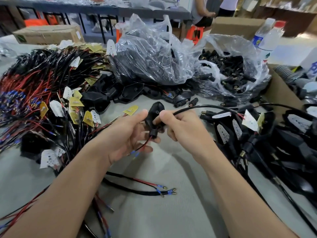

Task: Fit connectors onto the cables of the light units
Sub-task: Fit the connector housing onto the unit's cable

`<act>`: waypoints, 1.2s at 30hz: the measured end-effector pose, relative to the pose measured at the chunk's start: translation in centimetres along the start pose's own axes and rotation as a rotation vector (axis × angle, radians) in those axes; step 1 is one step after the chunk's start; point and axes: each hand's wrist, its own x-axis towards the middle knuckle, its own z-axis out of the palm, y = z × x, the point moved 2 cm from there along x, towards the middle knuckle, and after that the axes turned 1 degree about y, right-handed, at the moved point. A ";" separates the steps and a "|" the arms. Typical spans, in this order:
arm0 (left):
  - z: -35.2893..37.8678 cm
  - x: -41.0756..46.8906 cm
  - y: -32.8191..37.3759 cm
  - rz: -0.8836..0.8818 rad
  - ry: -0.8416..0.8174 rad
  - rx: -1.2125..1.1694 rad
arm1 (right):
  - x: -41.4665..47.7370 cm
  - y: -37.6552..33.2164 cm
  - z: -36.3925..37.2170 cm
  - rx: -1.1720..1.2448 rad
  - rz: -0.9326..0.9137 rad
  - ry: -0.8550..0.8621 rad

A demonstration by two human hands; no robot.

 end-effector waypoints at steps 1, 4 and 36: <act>0.1 -0.1 -0.1 -0.002 -0.031 0.027 | -0.1 -0.1 0.1 -0.074 -0.032 0.039; 0.5 -0.6 -0.3 0.025 0.002 0.110 | -0.5 0.0 0.7 -0.185 -0.086 0.154; -2.3 -0.3 0.9 0.484 0.795 0.471 | 2.1 4.3 -3.2 1.063 0.472 0.534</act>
